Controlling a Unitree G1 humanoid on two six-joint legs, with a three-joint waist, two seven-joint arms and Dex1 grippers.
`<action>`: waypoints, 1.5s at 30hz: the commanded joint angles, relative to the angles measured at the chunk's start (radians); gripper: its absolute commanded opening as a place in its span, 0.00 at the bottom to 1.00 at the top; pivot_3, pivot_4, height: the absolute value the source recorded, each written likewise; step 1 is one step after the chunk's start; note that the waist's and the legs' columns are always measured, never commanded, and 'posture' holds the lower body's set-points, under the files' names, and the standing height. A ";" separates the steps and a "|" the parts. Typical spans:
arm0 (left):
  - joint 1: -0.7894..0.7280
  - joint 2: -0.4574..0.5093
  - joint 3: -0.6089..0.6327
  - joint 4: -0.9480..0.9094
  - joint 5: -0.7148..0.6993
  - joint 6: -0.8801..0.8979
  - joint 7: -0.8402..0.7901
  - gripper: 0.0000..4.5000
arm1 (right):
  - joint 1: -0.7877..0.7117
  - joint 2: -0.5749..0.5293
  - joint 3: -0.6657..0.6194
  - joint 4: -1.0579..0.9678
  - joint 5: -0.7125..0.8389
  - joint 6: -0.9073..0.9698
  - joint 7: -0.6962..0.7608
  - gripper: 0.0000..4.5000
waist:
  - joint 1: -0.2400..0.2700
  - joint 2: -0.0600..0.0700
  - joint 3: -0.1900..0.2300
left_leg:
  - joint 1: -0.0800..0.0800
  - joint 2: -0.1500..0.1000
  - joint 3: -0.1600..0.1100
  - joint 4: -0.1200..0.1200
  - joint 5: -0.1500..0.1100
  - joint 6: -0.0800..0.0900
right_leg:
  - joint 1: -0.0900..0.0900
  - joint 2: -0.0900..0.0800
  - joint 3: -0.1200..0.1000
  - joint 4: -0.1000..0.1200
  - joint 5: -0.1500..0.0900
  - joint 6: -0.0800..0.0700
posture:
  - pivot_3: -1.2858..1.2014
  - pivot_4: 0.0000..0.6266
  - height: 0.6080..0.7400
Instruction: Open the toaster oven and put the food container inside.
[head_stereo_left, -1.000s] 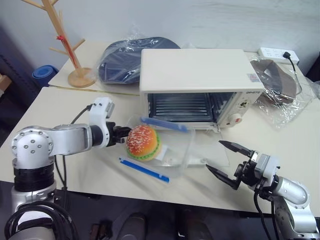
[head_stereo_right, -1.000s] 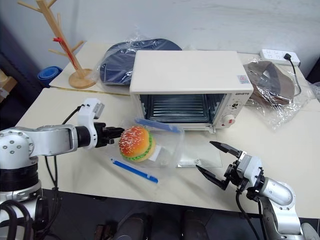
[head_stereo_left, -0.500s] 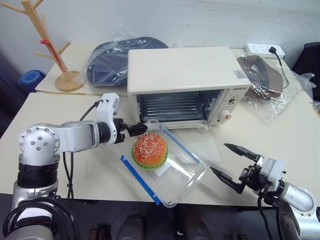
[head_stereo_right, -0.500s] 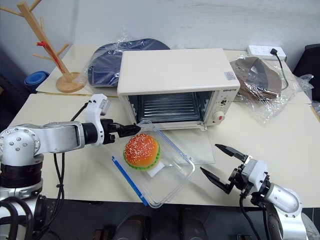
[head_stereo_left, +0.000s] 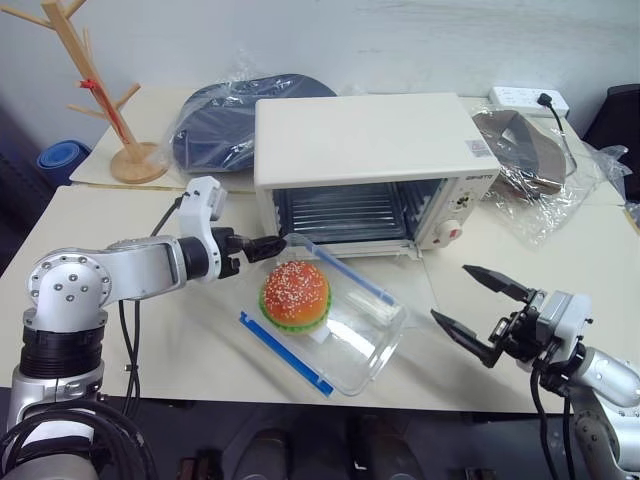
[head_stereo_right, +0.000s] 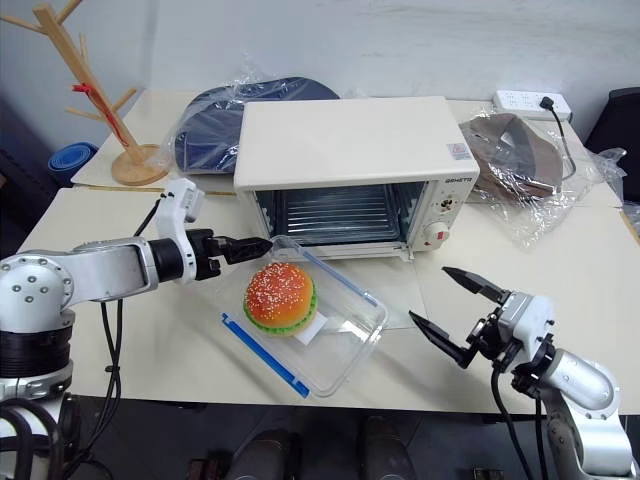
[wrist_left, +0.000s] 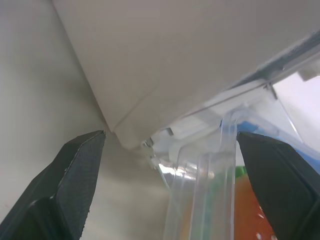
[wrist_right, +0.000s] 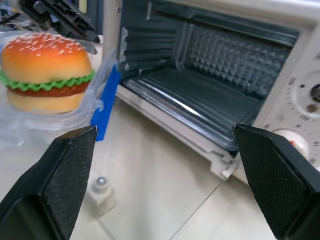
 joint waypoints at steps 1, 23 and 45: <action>0.005 0.004 0.026 -0.025 0.047 -0.035 -0.092 0.99 | -0.010 -0.023 -0.027 -0.073 0.029 0.042 -0.022 1.00 | 0.000 0.000 0.000 | 0.000 0.000 0.000 0.000 0.000 0.000 | 0.000 0.000 0.000 0.000 0.000 0.000 | 0.52 0.24 1.00; 0.586 0.435 0.034 0.051 0.848 -0.872 -1.575 0.47 | 0.176 -0.342 -0.031 -0.327 0.207 0.471 0.214 0.44 | 0.003 0.003 0.002 | -0.001 0.000 0.001 -0.013 -0.005 0.014 | -0.001 -0.006 -0.001 -0.011 -0.002 -0.004 | 0.52 0.24 1.00; 0.501 0.042 -0.243 -0.222 0.861 -0.722 -1.430 0.00 | 0.298 -0.358 0.016 -0.362 0.206 0.554 0.304 0.00 | 0.010 0.003 0.001 | 0.000 -0.001 0.000 -0.010 -0.006 0.015 | 0.001 -0.007 -0.001 -0.008 -0.001 -0.001 | 0.52 0.24 1.00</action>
